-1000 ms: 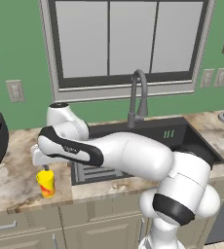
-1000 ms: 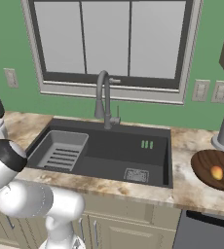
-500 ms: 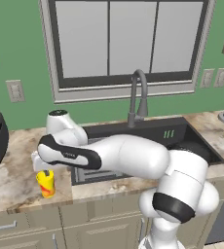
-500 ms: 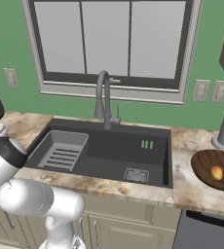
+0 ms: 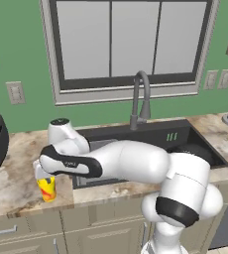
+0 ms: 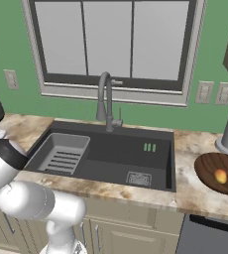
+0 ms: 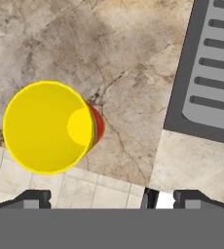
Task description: Move the cup from next to the sink to the open cabinet. Then, move the bowl with the mango to the fridge to clear the area for faucet cleaning.
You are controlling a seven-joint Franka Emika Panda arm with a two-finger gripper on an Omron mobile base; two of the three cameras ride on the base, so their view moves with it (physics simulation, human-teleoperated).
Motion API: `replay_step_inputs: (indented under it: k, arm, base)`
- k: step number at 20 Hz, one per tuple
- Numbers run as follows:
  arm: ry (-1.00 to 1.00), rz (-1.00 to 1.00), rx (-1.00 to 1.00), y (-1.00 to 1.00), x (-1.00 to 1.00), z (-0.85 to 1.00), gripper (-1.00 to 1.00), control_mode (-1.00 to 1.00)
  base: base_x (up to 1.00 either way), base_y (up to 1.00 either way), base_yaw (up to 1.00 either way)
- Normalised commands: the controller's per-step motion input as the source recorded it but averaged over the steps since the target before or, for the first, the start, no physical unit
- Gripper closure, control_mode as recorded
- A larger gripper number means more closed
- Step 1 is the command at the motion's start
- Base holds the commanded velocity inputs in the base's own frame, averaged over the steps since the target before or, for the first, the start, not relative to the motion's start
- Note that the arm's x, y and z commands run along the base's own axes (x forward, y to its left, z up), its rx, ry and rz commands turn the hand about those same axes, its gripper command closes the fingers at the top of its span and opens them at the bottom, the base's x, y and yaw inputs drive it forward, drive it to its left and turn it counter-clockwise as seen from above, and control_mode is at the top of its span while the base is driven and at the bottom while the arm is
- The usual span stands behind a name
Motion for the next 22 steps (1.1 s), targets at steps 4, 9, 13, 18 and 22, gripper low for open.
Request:
replay_step_inputs:
  k: [4, 9, 13, 18, 22]
  arm:
    - [0.0, 0.0, 0.0, 0.0, 0.19, -0.03, -1.0, -1.0]
    - [0.0, 0.0, 0.0, 0.0, 0.24, 0.0, -1.0, -1.0]
    - [0.0, 0.0, 0.0, 0.05, 0.26, -0.01, -1.0, -1.0]
    - [0.0, 0.0, 0.0, 0.15, 0.18, -0.17, -1.0, -1.0]
    - [0.0, 0.0, 0.0, 0.08, 0.05, -0.19, -1.0, -1.0]
  base:
    - [0.0, 0.0, 0.0]
    - [0.0, 0.0, 0.0]
    - [0.0, 0.0, 0.0]
    - [0.0, 0.0, 0.0]
    - [0.0, 0.0, 0.0]
